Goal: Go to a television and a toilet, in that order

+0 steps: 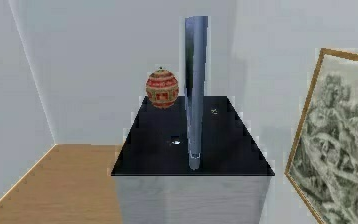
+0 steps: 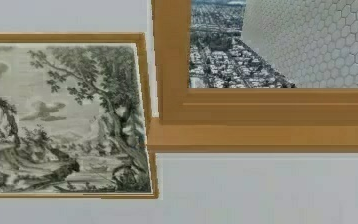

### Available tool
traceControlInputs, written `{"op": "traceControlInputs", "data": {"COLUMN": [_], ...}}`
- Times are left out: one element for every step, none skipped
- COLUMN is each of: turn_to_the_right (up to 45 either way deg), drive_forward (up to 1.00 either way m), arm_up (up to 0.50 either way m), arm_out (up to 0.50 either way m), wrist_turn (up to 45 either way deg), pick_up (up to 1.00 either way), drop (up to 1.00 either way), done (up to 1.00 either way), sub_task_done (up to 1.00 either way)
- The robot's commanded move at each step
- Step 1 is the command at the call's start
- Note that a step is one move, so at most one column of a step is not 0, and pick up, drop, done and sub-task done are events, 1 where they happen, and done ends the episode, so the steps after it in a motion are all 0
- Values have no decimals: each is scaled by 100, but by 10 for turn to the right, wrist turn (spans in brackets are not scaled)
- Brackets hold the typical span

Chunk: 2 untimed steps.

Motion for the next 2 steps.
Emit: {"op": "traceControlInputs", "data": {"turn_to_the_right": [-450, -450], "drive_forward": [0, 0], "arm_up": [0, 0], "arm_out": [0, 0], "wrist_turn": [0, 0], "pick_up": [0, 0], "drop": [0, 0], "done": [0, 0], "sub_task_done": [0, 0]}}
